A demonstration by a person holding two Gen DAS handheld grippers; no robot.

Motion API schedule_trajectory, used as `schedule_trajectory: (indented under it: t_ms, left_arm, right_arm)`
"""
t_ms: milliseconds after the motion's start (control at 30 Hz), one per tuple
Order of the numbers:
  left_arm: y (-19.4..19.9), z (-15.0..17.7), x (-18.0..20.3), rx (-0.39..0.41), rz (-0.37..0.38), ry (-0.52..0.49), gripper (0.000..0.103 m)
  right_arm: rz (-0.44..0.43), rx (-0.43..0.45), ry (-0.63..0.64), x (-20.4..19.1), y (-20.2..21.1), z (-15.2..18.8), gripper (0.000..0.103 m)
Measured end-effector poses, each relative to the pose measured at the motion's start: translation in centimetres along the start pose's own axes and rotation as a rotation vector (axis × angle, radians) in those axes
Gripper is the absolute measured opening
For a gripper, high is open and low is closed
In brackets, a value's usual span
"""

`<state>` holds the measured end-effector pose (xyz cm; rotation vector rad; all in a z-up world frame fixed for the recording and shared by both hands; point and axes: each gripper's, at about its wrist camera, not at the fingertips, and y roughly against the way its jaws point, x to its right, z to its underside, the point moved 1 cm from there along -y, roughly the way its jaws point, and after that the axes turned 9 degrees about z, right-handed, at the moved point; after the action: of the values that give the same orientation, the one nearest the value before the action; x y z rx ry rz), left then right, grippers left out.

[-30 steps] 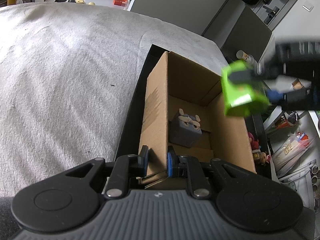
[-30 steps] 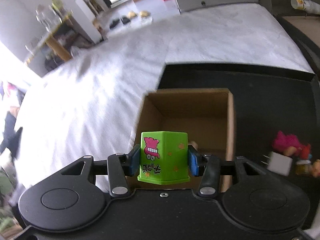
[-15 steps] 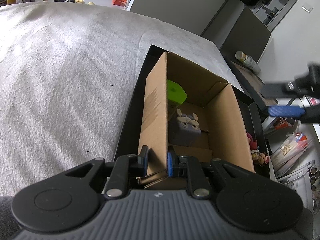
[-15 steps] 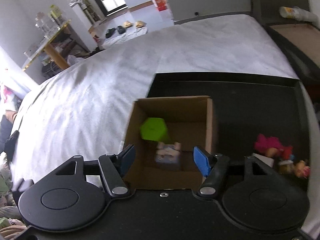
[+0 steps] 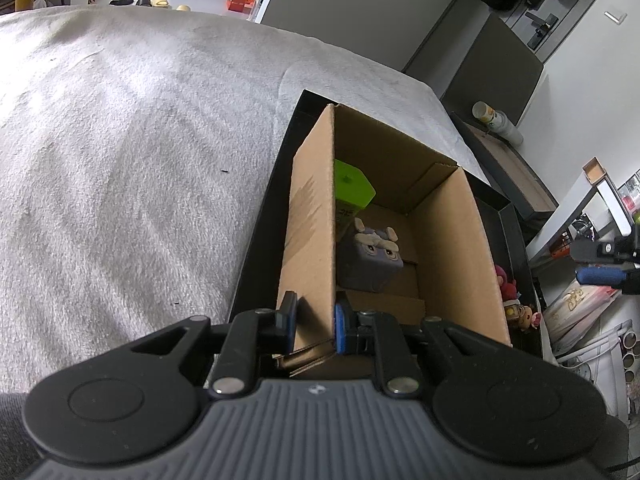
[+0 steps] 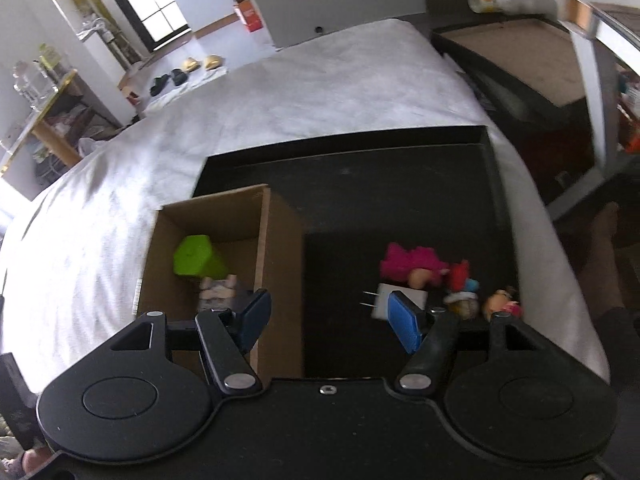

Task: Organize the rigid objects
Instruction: 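Open the right tool to drop the green block into the box, then move the right tool to the pink-faced doll figure and grasp it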

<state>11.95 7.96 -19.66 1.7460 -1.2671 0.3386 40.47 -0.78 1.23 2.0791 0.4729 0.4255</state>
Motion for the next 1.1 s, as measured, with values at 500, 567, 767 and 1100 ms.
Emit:
schedule_trajectory:
  t_ms: [500,567,767,1100]
  left_arm:
    - [0.0,0.0,0.1,0.012,-0.011,0.001,0.017]
    - [0.0,0.0,0.1,0.014,-0.011,0.003,0.017]
    - [0.0,0.0,0.1,0.019,-0.014,0.005,0.017]
    - [0.0,0.0,0.1,0.024,-0.015,0.010,0.017]
  right_arm:
    - [0.100,-0.033,-0.066,6.9,-3.3,0.8,0.058]
    - [0.119,-0.033,-0.057,7.5,-3.6,0.9,0.057]
    - [0.152,-0.043,-0.041,8.8,-4.8,0.9,0.052]
    - [0.206,-0.080,-0.032,10.3,-7.7,1.1,0.035]
